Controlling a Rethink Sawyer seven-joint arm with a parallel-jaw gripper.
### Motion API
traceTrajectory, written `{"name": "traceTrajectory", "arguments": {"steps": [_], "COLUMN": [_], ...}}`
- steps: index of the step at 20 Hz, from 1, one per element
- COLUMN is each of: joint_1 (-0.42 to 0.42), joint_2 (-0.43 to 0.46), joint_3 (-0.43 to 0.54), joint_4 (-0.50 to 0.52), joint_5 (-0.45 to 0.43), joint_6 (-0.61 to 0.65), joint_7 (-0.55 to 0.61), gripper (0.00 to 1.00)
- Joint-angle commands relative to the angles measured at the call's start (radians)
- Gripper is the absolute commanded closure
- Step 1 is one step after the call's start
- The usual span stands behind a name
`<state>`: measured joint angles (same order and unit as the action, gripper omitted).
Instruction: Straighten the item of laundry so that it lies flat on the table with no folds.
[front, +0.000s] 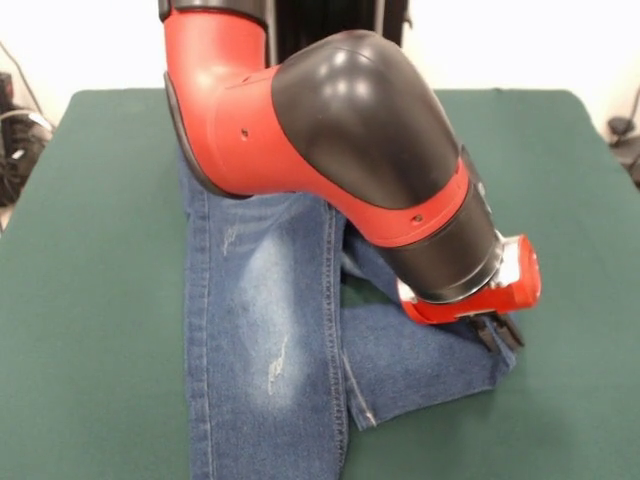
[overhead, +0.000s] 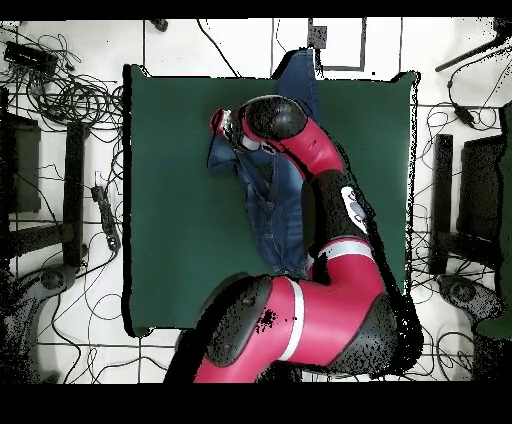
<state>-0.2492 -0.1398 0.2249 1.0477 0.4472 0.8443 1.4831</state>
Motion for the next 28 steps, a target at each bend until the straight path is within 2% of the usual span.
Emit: {"name": "traceTrajectory", "arguments": {"steps": [1,10,19,24,28], "joint_1": [-0.006,-0.011,-0.018,-0.01,-0.023], "joint_2": [-0.006,0.01,-0.02,-0.017,-0.021], "joint_3": [0.194,0.209,0.243,0.242,0.269], "joint_4": [0.131,0.088,0.143,0.134,0.153], "joint_5": [0.065,0.041,0.028,0.002,0.029], "joint_6": [-0.089,-0.062,-0.091,-0.082,-0.1], "joint_7": [0.076,0.091,0.076,0.059,0.078], "gripper": [1.0,1.0,1.0,1.0,1.0]}}
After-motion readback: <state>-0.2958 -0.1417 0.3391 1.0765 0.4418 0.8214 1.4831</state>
